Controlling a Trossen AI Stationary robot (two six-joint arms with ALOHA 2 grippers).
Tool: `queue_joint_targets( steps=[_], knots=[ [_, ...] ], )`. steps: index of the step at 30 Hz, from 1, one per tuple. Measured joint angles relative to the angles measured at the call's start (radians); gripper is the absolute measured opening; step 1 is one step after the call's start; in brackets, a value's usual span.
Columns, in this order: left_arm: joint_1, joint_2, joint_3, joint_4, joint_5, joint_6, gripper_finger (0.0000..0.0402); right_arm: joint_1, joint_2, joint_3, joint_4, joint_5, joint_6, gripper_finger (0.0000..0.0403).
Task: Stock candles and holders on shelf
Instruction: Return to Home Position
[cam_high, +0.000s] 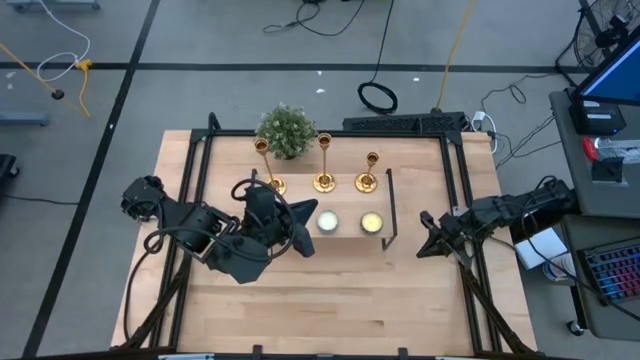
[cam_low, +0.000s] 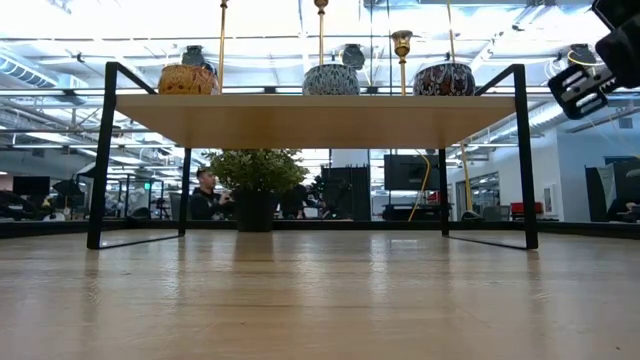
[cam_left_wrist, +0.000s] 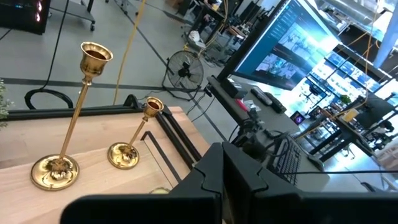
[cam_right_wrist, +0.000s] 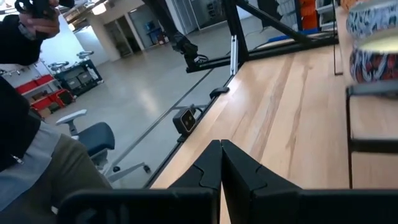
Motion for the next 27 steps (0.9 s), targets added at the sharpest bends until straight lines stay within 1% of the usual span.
queue_joint_targets(
  steps=[6, 10, 20, 22, 27],
  knots=[
    [0.0, 0.0, 0.0, 0.0, -0.001, -0.006, 0.0004, 0.0, -0.034, -0.034, 0.0, 0.004, 0.013, 0.0],
    [0.0, 0.0, 0.0, 0.0, -0.003, -0.01, 0.0003, 0.0, -0.062, -0.066, 0.006, 0.032, 0.018, 0.0],
    [0.001, 0.0, 0.0, 0.0, -0.004, -0.025, 0.0005, 0.0, -0.098, -0.178, 0.169, 0.041, 0.073, 0.0],
    [0.001, 0.0, 0.0, 0.0, -0.004, -0.026, 0.0005, 0.0, -0.098, -0.188, 0.174, 0.059, 0.073, 0.0],
    [0.001, 0.0, 0.0, 0.0, -0.004, -0.03, 0.0004, -0.001, -0.097, -0.189, 0.172, 0.058, 0.065, 0.0]
  ],
)
